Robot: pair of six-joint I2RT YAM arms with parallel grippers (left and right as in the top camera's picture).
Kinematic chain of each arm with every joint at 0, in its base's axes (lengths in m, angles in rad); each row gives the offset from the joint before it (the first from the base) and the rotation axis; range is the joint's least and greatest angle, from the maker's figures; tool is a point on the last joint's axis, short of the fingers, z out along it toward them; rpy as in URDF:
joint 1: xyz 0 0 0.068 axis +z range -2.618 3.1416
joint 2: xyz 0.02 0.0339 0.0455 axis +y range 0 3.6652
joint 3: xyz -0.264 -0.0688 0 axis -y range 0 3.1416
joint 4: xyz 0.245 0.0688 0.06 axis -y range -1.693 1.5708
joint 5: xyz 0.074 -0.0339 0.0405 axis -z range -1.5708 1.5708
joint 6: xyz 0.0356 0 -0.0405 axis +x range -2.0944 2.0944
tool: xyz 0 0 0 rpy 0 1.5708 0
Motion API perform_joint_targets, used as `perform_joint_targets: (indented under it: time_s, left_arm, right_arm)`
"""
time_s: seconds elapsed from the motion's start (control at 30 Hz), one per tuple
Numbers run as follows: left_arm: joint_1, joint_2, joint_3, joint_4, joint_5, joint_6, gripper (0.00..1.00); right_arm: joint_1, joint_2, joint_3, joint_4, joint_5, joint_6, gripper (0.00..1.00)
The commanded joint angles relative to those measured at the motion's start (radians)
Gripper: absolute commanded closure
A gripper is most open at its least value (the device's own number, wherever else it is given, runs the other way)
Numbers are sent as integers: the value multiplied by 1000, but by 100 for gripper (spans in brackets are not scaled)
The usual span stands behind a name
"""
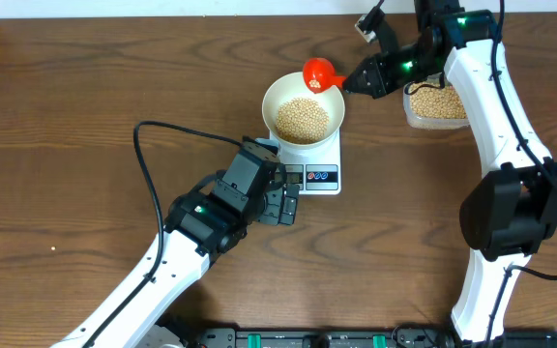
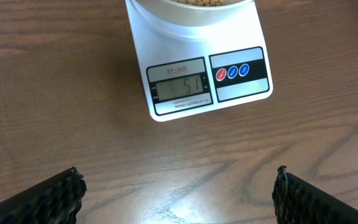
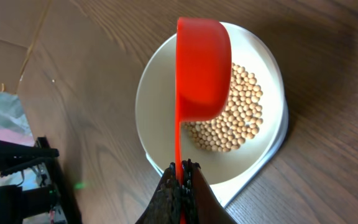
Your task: Scoop item into bowl and weigh 50g on scale
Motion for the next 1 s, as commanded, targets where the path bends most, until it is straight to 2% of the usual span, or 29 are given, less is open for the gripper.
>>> perform_joint_targets:
  time_s: [0.0, 0.6, 0.8, 0.97]
  left_arm:
    - [0, -1, -8, -3, -12, -1, 2]
    - [0, -1, -8, -3, -12, -1, 2]
    - [0, -1, -8, -3, -12, -1, 2]
    - [0, -1, -8, -3, -12, -1, 1]
  right_arm:
    - [-4, -25, 22, -3, -51, -24, 99]
    - [-37, -46, 23, -10, -59, -37, 99]
    - [-175, -124, 23, -53, -72, -54, 99]
    - [-345, -192, 23, -130, 46, -56, 99]
